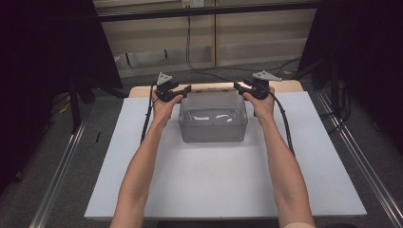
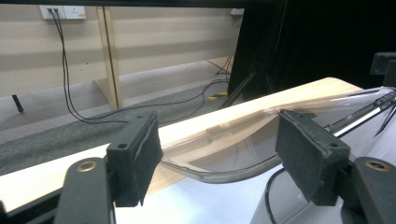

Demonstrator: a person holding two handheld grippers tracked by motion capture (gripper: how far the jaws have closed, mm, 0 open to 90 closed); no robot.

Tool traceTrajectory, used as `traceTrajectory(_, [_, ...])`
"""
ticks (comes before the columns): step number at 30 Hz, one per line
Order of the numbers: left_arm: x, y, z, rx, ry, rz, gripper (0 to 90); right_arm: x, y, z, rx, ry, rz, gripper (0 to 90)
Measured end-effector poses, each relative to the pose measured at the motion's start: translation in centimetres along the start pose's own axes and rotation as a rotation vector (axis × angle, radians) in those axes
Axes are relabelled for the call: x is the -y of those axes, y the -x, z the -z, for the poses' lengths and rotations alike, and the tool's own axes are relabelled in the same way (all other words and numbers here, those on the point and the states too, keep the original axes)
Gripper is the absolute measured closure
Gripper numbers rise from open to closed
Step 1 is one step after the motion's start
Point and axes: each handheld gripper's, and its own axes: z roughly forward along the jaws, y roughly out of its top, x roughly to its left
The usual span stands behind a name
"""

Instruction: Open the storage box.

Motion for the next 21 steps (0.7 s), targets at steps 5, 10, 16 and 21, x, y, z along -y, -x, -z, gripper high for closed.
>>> traceTrajectory(5, [0.2,0.2,0.4,0.006,0.014,0.037,25.8,-0.3,-0.4,0.5,0.005,0.001,0.033,43.0])
traceTrajectory(10, [0.0,0.3,1.1,0.017,0.029,0.035,20.9,-0.2,-0.6,0.8,0.033,0.013,0.039,32.9])
traceTrajectory(16, [-0.1,0.8,1.7,0.005,0.049,0.033,13.1,-0.4,-0.8,1.7,0.042,0.019,0.039,19.3])
traceTrajectory(21, [-0.1,1.5,2.1,0.010,0.058,0.012,9.9,-0.8,-1.2,2.1,0.050,0.027,0.052,11.2])
